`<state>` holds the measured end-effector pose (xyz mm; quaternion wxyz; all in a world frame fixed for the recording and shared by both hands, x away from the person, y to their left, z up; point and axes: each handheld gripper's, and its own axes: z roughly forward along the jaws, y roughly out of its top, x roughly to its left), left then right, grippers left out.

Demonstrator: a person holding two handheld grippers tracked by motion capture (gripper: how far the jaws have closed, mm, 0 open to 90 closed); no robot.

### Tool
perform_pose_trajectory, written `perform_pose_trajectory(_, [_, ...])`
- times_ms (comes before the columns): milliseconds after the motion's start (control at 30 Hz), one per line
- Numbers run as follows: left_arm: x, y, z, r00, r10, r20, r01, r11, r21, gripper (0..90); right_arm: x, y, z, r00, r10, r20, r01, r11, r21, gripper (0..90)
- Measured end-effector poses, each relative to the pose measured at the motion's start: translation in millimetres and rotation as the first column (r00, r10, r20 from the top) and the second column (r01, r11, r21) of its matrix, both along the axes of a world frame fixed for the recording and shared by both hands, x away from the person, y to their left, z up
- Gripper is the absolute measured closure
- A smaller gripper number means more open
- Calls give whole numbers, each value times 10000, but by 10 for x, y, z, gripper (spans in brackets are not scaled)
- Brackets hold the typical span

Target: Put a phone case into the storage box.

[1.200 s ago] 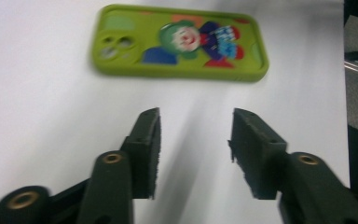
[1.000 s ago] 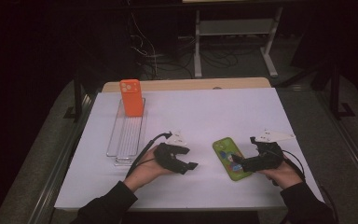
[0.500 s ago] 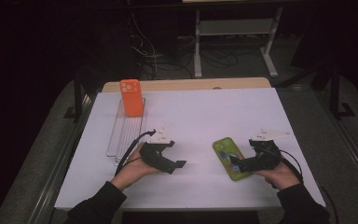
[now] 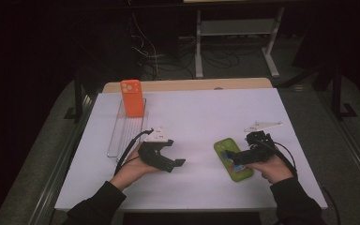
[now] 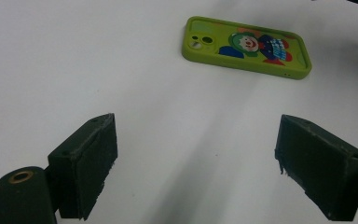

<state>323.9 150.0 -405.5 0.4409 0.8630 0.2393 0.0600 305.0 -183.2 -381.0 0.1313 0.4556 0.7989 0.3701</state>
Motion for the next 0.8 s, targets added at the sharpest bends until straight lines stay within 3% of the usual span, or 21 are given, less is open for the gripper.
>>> perform_pose_trajectory(200, [-4,4,2,10000,23,-4,-23,10000,-49,125,47,31,-12,9999,-74,-102,74,9999,-75,0])
perform_pose_trajectory(500, [-10,-3,-1,9999,17,-127,-18,10000,-77,125,60,43,-190,9955,-367,-875,318,9979,-564,0])
perform_pose_trajectory(800, [-3,-9,-10,9999,-51,-107,50,10000,-49,125,41,71,-376,9919,-312,-1232,164,9928,-1187,0])
